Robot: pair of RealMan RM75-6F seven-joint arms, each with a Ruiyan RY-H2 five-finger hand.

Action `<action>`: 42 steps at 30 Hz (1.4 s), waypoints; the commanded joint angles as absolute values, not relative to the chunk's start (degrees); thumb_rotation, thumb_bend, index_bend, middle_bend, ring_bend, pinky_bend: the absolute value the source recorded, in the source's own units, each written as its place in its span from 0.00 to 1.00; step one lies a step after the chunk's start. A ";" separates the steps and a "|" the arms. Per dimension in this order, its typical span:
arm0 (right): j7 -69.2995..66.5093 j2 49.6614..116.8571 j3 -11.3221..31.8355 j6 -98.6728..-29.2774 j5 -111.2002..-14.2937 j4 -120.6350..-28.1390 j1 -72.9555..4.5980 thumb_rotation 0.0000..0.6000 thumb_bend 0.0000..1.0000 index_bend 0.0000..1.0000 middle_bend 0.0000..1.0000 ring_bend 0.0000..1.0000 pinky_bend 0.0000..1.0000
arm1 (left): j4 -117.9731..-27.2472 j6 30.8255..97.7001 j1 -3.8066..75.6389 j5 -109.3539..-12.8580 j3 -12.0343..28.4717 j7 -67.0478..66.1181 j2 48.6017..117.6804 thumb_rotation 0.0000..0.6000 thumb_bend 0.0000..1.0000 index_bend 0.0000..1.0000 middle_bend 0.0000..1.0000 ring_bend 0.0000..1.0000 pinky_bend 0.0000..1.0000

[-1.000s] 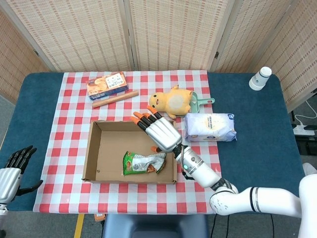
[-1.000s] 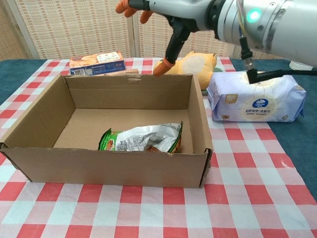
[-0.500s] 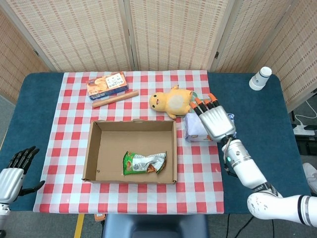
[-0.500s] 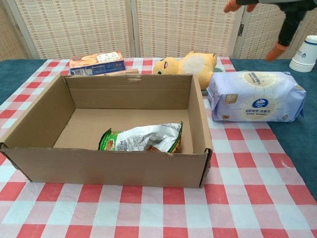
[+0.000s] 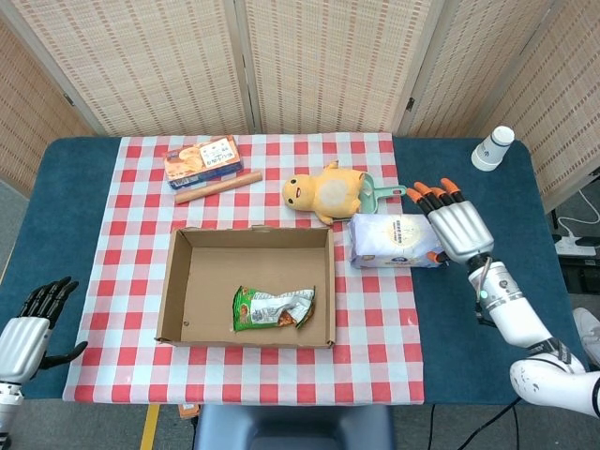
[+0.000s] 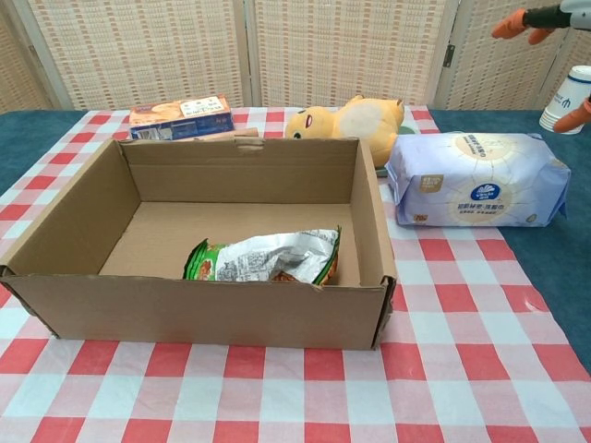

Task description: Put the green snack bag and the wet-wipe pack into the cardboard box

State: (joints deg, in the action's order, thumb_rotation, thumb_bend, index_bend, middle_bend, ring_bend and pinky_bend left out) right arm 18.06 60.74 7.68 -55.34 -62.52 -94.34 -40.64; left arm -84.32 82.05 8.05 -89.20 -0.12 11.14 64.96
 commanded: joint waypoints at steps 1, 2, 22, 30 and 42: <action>14.12 62.44 6.94 -53.28 -64.42 -89.86 -39.32 1.00 0.00 0.00 0.00 0.00 0.00 | -84.30 82.00 8.08 -89.20 -0.14 11.00 65.01 1.00 0.20 0.00 0.00 0.00 0.08; 12.87 63.11 6.93 -52.99 -64.90 -88.54 -39.18 1.00 0.00 0.00 0.00 0.00 0.00 | -84.33 81.99 8.09 -89.23 -0.15 10.93 65.04 1.00 0.20 0.00 0.00 0.00 0.08; -0.67 73.52 7.02 -48.71 -74.06 -75.28 -41.04 1.00 0.00 0.00 0.00 0.00 0.00 | -83.98 81.79 8.09 -88.74 -0.03 11.42 65.01 1.00 0.20 0.00 0.00 0.00 0.08; -2.01 76.41 7.55 -46.70 -73.64 -70.70 -42.10 1.00 0.00 0.00 0.00 0.00 0.00 | -83.93 81.68 8.12 -88.47 0.11 11.62 64.99 1.00 0.20 0.00 0.00 0.00 0.08; -4.38 81.14 7.55 -42.50 -73.34 -64.04 -43.88 1.00 0.00 0.00 0.00 0.00 0.00 | -83.81 81.19 8.25 -87.96 0.26 11.75 65.00 1.00 0.20 0.00 0.00 0.00 0.08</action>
